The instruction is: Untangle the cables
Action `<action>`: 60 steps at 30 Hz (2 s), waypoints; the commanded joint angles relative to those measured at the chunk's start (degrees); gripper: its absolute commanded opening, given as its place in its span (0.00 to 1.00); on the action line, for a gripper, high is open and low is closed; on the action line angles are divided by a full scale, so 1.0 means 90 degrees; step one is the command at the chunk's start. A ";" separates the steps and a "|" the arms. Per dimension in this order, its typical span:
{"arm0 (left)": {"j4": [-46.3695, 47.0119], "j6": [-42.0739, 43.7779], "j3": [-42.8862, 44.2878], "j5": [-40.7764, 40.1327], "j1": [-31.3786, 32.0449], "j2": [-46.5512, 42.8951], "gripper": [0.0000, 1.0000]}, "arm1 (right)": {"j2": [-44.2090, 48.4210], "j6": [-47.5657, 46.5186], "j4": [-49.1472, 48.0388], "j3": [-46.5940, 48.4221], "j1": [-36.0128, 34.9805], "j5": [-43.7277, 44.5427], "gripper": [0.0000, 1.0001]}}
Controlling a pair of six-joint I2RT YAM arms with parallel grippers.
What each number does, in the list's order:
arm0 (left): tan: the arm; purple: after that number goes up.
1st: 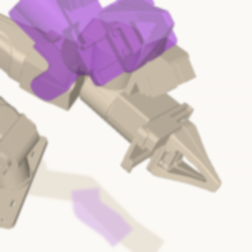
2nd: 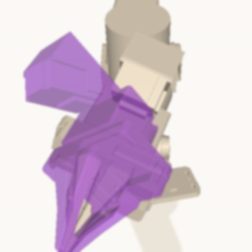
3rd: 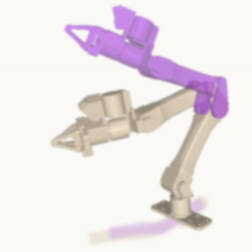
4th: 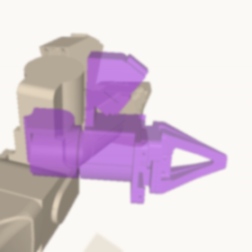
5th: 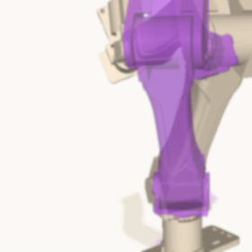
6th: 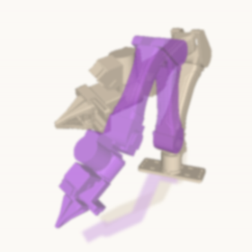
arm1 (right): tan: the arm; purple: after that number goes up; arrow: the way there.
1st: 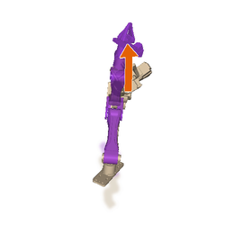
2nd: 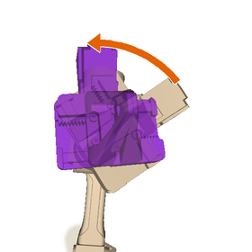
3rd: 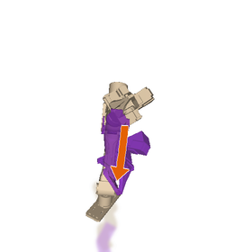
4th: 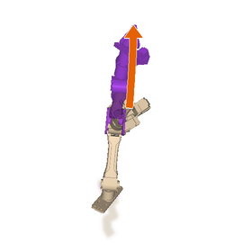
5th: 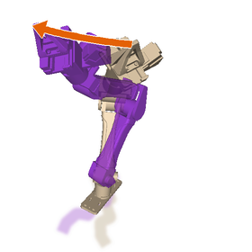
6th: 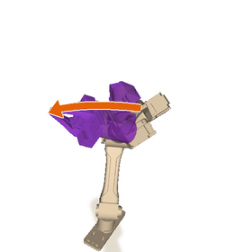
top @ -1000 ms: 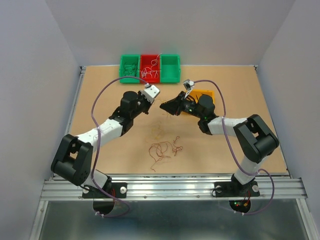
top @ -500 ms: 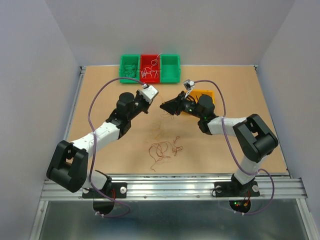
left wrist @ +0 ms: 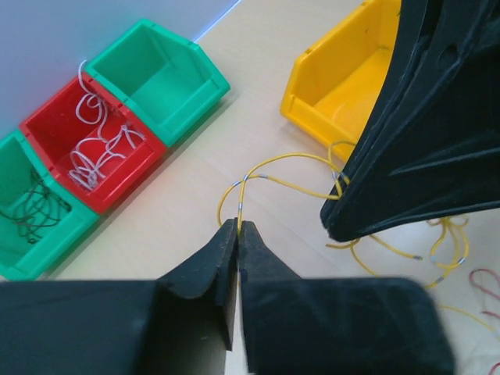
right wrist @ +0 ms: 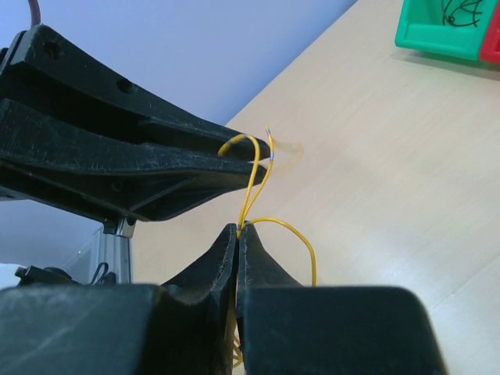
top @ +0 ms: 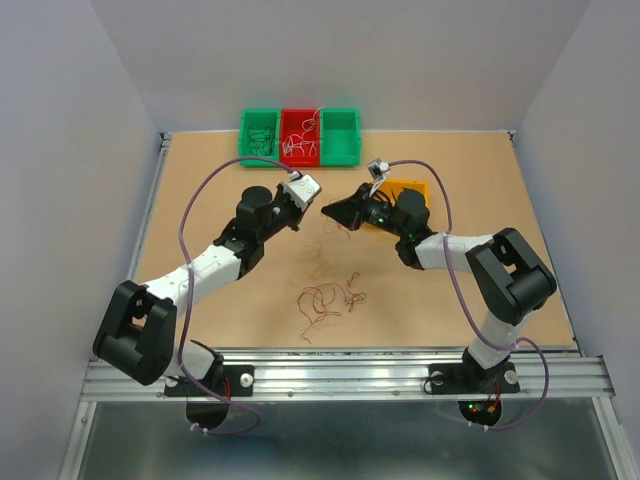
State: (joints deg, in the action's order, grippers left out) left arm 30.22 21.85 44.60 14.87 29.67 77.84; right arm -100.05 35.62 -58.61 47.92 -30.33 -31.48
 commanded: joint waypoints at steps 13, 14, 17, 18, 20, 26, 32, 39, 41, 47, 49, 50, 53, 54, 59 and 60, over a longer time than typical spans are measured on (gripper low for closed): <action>0.0392 -0.0552 0.0006 -0.2014 -0.0025 -0.0641 0.89 | -0.1274 -0.0714 0.1120 0.2221 0.0245 0.2930 0.00; 0.0412 -0.0562 0.0005 -0.2033 -0.0025 -0.0651 0.89 | -0.1402 -0.0841 0.1170 0.2389 0.0235 0.3145 0.00; 0.0422 -0.0582 -0.0004 -0.2131 -0.0035 -0.0690 0.89 | -0.1908 -0.1056 0.1200 0.2858 0.0264 0.4072 0.00; 0.0431 -0.0582 -0.0004 -0.2160 -0.0045 -0.0690 0.89 | -0.2046 -0.1115 0.1209 0.3197 0.0264 0.4248 0.01; 0.0441 -0.0572 0.0005 -0.2180 -0.0045 -0.0690 0.89 | -0.2348 -0.1232 0.1209 0.3570 0.0274 0.4669 0.01; 0.0441 -0.0582 0.0015 -0.2229 -0.0064 -0.0700 0.89 | -0.3511 -0.1750 0.1258 0.5142 0.0313 0.5616 0.01; 0.0451 -0.0562 0.0025 -0.2239 -0.0084 -0.0700 0.89 | -0.4575 -0.2101 0.1268 0.6673 0.0411 0.5851 0.01; 0.0451 -0.0533 0.0054 -0.2219 -0.0103 -0.0632 0.89 | -0.5377 -0.2424 0.1287 0.7809 0.0479 0.5978 0.01; 0.0451 -0.0542 0.0054 -0.2209 -0.0103 -0.0612 0.89 | -0.5523 -0.2444 0.1268 0.8014 0.0489 0.6018 0.01; 0.0451 -0.0523 0.0064 -0.2268 -0.0113 -0.0632 0.89 | -0.6041 -0.2463 0.1278 0.8747 0.0518 0.5852 0.01; 0.0451 -0.0504 0.0054 -0.2268 -0.0113 -0.0641 0.89 | -0.6100 -0.2492 0.1288 0.8816 0.0518 0.5803 0.06; 0.0451 -0.0504 0.0054 -0.2268 -0.0113 -0.0651 0.89 | -0.6081 -0.2492 0.1278 0.8797 0.0528 0.5803 0.11; 0.0451 -0.0504 0.0054 -0.2268 -0.0113 -0.0641 0.89 | -0.5945 -0.2473 0.1287 0.8602 0.0518 0.5822 0.33; 0.0451 -0.0504 0.0054 -0.2268 -0.0113 -0.0651 0.89 | -0.5905 -0.2463 0.1278 0.8553 0.0518 0.5803 0.35; 0.0451 -0.0513 0.0045 -0.2258 -0.0113 -0.0671 0.89 | -0.5680 -0.2502 0.1278 0.8289 0.0518 0.5803 0.53; 0.0451 -0.0513 0.0045 -0.2258 -0.0113 -0.0661 0.89 | -0.5603 -0.2512 0.1278 0.8250 0.0518 0.5803 0.54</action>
State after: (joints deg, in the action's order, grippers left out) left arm 31.05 17.12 44.64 -4.84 28.75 73.41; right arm -154.54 13.65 -44.49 123.15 -25.89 20.53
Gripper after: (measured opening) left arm 0.892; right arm 0.520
